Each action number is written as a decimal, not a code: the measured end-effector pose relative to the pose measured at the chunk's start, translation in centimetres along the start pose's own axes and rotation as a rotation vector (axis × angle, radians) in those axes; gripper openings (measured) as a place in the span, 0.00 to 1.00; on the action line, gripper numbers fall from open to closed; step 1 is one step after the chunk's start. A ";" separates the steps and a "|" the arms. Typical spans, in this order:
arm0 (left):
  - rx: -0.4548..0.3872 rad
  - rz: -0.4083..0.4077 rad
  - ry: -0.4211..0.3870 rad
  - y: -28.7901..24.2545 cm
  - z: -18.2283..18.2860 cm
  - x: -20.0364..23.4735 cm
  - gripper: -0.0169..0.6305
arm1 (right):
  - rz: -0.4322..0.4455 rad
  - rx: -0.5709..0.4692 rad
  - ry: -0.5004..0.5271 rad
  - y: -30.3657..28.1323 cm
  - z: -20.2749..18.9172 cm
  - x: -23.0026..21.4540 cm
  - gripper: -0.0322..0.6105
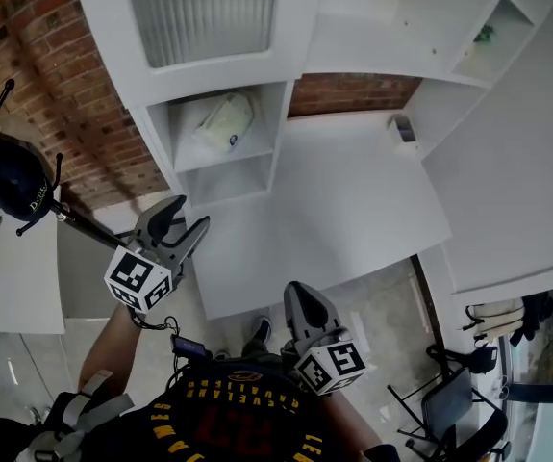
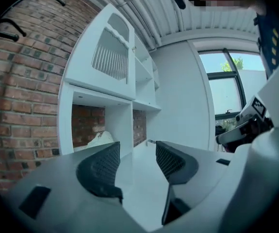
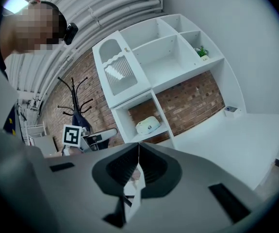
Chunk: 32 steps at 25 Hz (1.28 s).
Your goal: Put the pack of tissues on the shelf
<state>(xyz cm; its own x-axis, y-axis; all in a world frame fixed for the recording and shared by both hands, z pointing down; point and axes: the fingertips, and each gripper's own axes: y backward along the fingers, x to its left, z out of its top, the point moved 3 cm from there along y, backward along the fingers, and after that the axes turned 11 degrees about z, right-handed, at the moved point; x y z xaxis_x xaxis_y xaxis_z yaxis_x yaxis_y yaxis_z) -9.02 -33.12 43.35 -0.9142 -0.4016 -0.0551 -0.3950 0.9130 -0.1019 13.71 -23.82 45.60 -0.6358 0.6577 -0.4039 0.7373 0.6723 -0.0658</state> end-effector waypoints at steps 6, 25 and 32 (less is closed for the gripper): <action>-0.022 -0.011 0.113 7.5 0.1 -1.6 0.38 | 0.014 -0.018 0.018 0.5 -0.5 3.1 0.06; -0.065 0.031 0.158 20.2 0.7 -2.3 0.03 | -0.055 -0.040 0.090 5.0 -2.6 9.8 0.06; -0.066 0.029 0.171 22.8 0.6 -2.3 0.03 | -0.049 -0.059 0.112 5.8 -2.8 12.1 0.06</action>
<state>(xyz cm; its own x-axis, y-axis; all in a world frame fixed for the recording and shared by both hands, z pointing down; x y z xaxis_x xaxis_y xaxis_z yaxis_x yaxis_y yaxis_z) -15.92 -11.44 40.59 -0.9253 -0.3621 0.1128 -0.3680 0.9291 -0.0367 9.66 -11.00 42.83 -0.6949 0.6551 -0.2966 0.6920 0.7213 -0.0281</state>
